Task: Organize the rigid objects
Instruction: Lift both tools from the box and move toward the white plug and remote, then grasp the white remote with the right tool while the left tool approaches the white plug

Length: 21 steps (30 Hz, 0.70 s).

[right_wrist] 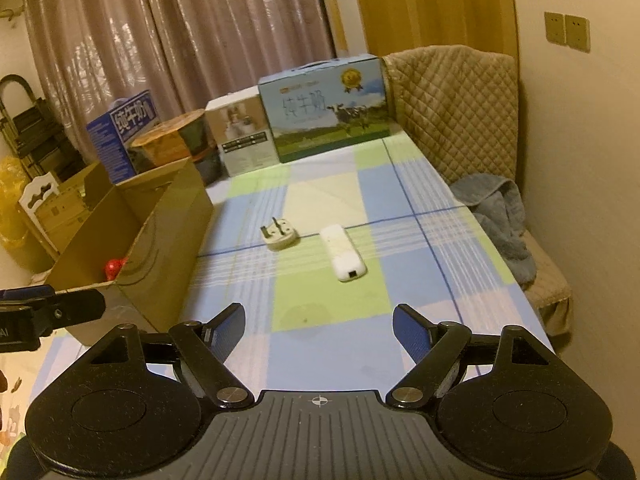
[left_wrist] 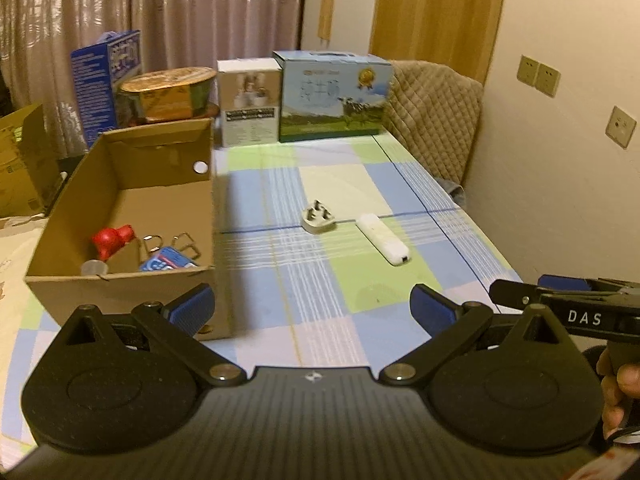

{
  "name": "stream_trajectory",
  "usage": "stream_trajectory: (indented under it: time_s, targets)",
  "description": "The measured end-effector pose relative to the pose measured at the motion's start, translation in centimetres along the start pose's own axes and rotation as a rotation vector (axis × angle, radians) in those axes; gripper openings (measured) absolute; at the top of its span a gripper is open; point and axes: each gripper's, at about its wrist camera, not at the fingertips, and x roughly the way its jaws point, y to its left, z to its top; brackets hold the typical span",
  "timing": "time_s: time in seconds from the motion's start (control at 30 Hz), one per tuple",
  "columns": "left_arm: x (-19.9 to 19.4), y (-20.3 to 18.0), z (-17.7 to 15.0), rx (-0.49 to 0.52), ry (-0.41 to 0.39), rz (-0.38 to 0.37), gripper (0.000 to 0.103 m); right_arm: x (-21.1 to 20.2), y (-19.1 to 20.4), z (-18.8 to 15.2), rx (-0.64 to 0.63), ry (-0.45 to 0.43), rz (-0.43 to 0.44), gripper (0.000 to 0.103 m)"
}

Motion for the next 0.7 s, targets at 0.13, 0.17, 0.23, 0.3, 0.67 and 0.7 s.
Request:
stream_trajectory:
  time_s: [0.13,0.17,0.23,0.3,0.67,0.7]
  targets:
    - [0.7,-0.7,-0.2,0.01,0.014,-0.007,0.102,0.1,-0.6,-0.2,0.01,0.003,-0.003,0.078]
    - [0.9,-0.8,-0.3,0.013,0.017,-0.007,0.102,0.1,-0.7,-0.3,0.01,0.005,-0.005,0.078]
    - [1.2,-1.0,-0.3,0.017,0.023,-0.009,0.102,0.2,-0.9,-0.3,0.013,0.009,-0.006,0.078]
    - [1.5,-1.1,-0.3,0.017,0.028,-0.011,0.102,0.3,-1.1,-0.4,0.013,0.011,-0.008,0.078]
    - [3.6,-1.9,0.1,0.054,0.042,-0.023,0.102,1.1,-2.8,-0.6,0.02,0.019,-0.042,0.078]
    - [4.0,-1.9,0.2,0.061,0.044,-0.021,0.102,1.3,-2.9,-0.5,0.018,0.019,-0.046,0.078]
